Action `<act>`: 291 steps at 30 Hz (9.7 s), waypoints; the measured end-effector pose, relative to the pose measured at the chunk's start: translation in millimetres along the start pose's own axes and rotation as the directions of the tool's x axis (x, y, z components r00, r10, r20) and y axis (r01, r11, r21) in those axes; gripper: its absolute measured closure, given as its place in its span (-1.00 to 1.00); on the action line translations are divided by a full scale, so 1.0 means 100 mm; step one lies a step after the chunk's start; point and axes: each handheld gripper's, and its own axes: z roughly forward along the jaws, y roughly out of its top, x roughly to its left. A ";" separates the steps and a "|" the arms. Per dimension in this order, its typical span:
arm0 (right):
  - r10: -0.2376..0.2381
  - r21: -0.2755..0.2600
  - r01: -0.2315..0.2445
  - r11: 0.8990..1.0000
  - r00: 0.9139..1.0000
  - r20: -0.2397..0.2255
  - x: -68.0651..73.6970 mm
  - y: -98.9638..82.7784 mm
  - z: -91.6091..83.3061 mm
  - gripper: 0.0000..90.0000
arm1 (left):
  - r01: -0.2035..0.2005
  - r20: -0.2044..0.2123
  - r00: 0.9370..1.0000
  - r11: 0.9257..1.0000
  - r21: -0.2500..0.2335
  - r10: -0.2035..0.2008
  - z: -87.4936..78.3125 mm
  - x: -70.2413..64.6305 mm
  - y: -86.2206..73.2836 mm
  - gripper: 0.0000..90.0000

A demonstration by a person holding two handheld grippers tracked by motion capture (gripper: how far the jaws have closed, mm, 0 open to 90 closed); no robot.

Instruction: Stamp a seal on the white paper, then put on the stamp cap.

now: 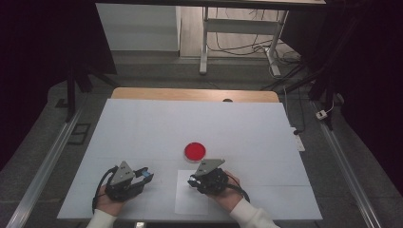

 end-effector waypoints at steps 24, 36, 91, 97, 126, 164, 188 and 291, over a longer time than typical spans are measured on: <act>0.124 -0.191 -0.128 0.973 0.992 -0.034 -0.17 -0.15 -0.25 0.67 | -0.002 -0.004 1.000 1.000 -0.002 0.002 -0.01 0.01 0.00 0.43; 0.195 -0.284 -0.191 0.940 0.981 -0.012 -0.30 -0.25 -0.49 0.67 | 0.003 -0.008 1.000 1.000 0.006 -0.003 0.00 0.03 -0.02 0.43; 0.203 -0.368 -0.185 0.911 0.979 0.010 -0.30 -0.21 -0.66 0.67 | -0.078 0.072 0.994 0.997 -0.003 0.078 0.35 -0.41 0.26 0.43; 0.201 -0.369 -0.183 0.911 0.980 0.011 -0.30 -0.21 -0.66 0.67 | -0.086 0.076 0.993 0.996 -0.003 0.086 0.41 -0.45 0.29 0.43; 0.215 -0.366 -0.197 0.909 0.977 0.008 -0.29 -0.22 -0.63 0.67 | -0.133 0.110 0.985 0.991 -0.004 0.133 0.73 -0.69 0.43 0.43; 0.228 -0.387 -0.202 0.900 0.974 0.021 -0.30 -0.22 -0.67 0.67 | -0.171 0.147 0.974 0.985 -0.008 0.170 1.02 -0.96 0.55 0.43; 0.275 -0.365 -0.253 0.896 0.961 0.010 -0.16 -0.14 -0.61 0.67 | -0.170 0.121 0.978 0.985 -0.018 0.171 1.01 -0.97 0.54 0.43; 0.382 -0.286 -0.371 0.884 0.924 -0.017 -0.09 -0.12 -0.45 0.67 | -0.253 -0.002 0.967 0.965 -0.074 0.253 0.95 -1.09 0.52 0.43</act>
